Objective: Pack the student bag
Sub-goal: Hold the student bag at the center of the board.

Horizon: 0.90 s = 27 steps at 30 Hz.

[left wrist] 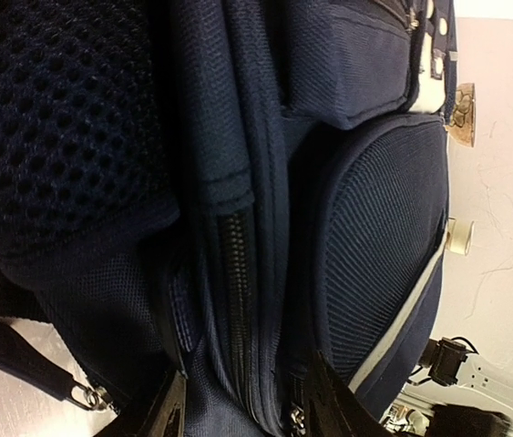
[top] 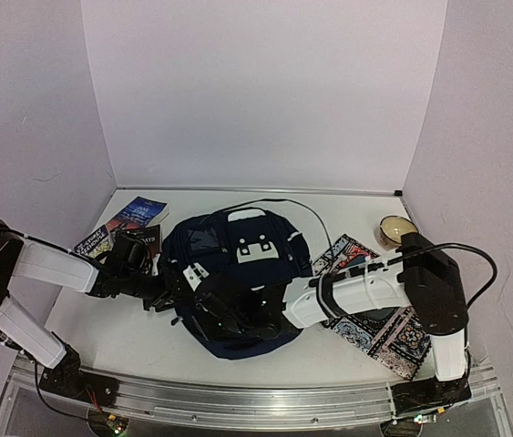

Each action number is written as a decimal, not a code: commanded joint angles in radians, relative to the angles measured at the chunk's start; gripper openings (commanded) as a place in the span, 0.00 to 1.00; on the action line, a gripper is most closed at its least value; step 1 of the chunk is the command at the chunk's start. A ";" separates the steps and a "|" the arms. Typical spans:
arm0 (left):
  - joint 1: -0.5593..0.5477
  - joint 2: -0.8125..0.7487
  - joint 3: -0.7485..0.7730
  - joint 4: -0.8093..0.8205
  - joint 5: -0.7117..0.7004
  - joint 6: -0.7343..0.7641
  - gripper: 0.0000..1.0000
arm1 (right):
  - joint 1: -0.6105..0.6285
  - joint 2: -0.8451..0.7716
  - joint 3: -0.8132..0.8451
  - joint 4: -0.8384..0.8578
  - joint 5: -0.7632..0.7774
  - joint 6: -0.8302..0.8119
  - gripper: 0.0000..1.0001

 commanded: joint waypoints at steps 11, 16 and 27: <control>-0.022 0.046 0.065 0.024 -0.018 -0.017 0.26 | -0.006 -0.072 -0.012 -0.045 -0.028 0.024 0.08; -0.042 0.064 0.067 0.027 -0.033 -0.019 0.12 | -0.006 -0.040 -0.030 -0.067 -0.002 0.068 0.16; -0.092 0.090 0.063 0.041 -0.055 -0.029 0.05 | -0.009 0.056 0.016 -0.068 -0.014 0.086 0.22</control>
